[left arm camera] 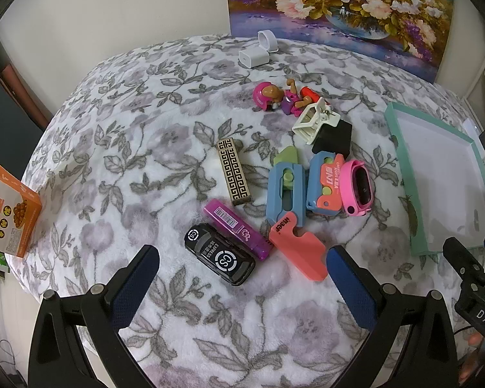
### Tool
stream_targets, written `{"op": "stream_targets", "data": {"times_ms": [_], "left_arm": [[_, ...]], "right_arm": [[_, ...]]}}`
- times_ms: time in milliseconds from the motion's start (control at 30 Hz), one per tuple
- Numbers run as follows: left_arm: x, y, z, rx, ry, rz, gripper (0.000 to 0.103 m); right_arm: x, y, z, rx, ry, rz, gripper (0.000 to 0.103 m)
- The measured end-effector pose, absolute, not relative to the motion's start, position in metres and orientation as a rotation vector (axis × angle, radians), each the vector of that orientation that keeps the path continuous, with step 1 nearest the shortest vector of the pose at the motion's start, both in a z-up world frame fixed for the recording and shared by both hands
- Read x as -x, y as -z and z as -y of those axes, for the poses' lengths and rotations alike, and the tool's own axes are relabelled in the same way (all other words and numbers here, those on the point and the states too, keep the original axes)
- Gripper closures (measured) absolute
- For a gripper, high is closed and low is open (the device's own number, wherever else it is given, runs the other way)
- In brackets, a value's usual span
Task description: Organize rigid objects
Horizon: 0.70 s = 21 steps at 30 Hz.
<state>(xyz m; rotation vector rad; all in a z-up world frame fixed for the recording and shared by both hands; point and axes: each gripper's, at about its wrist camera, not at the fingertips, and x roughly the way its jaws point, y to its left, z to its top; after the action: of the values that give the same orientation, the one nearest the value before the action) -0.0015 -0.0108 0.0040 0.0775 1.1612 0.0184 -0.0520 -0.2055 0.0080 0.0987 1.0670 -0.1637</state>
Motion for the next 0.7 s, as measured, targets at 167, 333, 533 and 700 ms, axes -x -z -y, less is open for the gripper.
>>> {"op": "stream_targets", "data": {"times_ms": [167,333,533,700], "left_arm": [[0.002,-0.005,0.012,-0.077,-0.017,-1.159,0.000],[0.002,-0.006,0.007,-0.064,-0.039,-1.147,0.000],[0.000,-0.010,-0.024,0.004,-0.130,-1.115,0.000],[-0.003,-0.003,-0.055,0.049,-0.207,-1.129,0.000]], "right_arm": [[0.052,-0.008,0.203,-0.096,0.165,-1.067,0.000],[0.052,-0.011,0.199,-0.097,0.152,-1.055,0.000],[0.046,-0.020,0.191,-0.169,0.076,-1.029,0.000],[0.032,-0.019,0.163,-0.181,-0.030,-1.046,0.000]]}}
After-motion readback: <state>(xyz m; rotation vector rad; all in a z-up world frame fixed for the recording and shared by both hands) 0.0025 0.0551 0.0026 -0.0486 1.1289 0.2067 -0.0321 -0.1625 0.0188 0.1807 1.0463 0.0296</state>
